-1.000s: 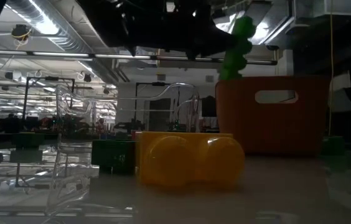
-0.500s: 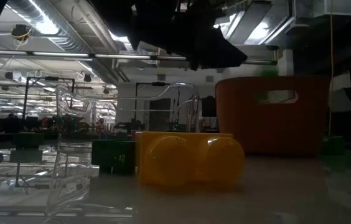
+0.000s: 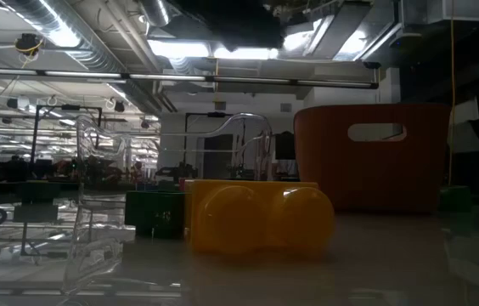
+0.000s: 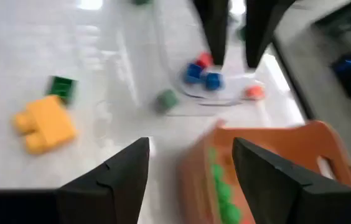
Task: Sort blocks by size
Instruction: Put the big yellow game piece into the orange bin
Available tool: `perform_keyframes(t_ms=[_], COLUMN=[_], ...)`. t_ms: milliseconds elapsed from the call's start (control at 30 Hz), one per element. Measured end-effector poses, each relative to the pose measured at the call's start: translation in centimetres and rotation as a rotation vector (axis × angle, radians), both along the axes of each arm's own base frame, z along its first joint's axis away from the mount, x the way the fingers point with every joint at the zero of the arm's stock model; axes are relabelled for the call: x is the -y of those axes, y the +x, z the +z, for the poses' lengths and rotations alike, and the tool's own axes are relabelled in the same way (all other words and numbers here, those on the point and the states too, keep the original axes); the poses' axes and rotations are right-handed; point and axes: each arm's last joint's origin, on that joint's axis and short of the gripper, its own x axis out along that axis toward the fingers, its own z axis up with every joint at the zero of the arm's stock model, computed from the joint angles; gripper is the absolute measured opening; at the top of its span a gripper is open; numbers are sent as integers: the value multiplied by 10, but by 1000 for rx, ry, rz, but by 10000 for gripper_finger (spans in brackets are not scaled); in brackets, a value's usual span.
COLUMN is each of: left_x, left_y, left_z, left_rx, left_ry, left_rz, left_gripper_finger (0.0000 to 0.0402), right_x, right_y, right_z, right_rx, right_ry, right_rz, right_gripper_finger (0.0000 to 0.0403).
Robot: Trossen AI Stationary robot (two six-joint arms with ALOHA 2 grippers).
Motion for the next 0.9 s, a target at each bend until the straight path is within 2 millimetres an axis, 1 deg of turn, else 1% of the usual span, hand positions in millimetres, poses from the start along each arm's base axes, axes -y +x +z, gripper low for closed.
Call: perform_keyframes(t_ms=[100, 200, 333, 467, 633, 767, 900], left_x=[11, 23, 41, 60, 80, 92, 102], left_y=[-26, -49, -70, -79, -86, -91, -91], left_z=[15, 25, 28, 24, 23, 23, 19], left_rx=[-78, -148, -242, -305, -323, -310, -313], left_ry=[-8, -37, -106, -146, -161, -143, -136], left_rz=[-31, -50, -51, -67, -101, -98, -91], left_gripper_finger=[150, 150, 150, 150, 150, 150, 150], right_x=[-7, -13, -17, -12, 2, 14, 25], right_y=[8, 18, 27, 38, 52, 58, 63], right_z=[-13, -32, -55, -74, -95, -104, -108], right_rx=[2, 14, 26, 40, 72, 73, 53], right_ry=[34, 77, 128, 245, 385, 410, 442], right_rz=[84, 166, 261, 326, 370, 383, 396], right_gripper_finger=[231, 231, 231, 231, 231, 231, 231])
